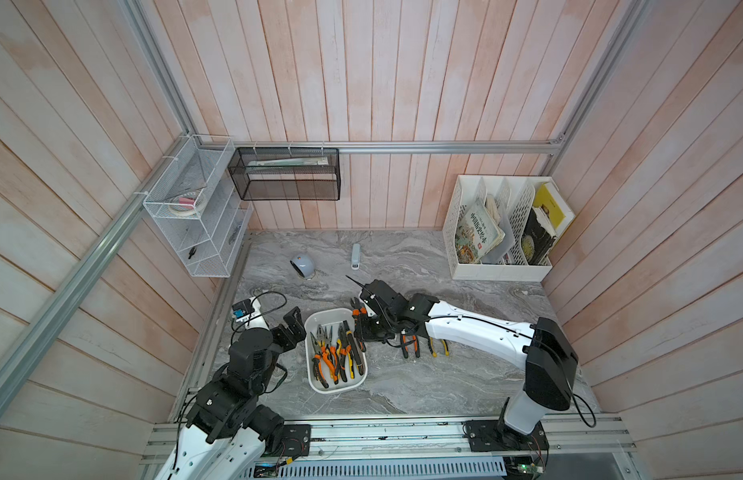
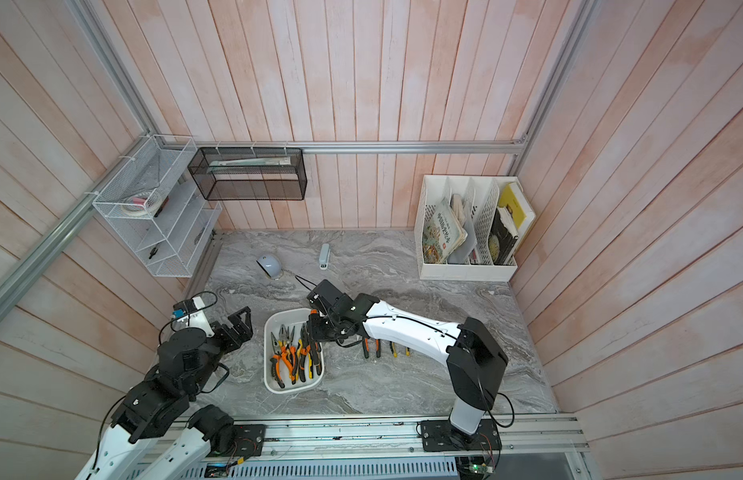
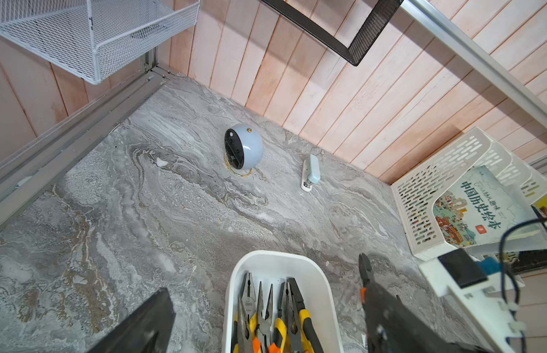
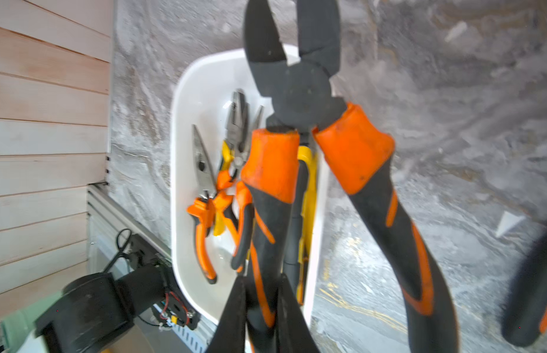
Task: Take the pliers out of the storage box
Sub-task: Place the pliers at the center of the board.
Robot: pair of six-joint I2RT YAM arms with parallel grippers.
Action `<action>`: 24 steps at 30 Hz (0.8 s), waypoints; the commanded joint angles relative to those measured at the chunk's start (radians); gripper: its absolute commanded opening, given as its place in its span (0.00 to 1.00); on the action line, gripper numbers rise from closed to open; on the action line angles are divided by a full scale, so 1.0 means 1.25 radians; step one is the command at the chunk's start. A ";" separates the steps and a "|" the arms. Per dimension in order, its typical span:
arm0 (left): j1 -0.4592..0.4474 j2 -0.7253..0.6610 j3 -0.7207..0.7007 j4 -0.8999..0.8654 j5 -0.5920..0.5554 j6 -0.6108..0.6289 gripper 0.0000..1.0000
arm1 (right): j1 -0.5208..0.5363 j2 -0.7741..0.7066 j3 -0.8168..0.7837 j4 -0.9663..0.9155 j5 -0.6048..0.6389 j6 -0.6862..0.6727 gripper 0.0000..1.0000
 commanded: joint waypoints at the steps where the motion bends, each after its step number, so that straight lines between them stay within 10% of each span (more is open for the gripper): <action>1: -0.002 0.004 -0.005 0.015 0.010 0.015 1.00 | -0.022 -0.004 -0.038 0.071 0.016 0.036 0.00; 24: -0.003 0.011 -0.005 0.017 0.015 0.019 1.00 | -0.089 0.111 -0.090 0.145 -0.044 0.082 0.03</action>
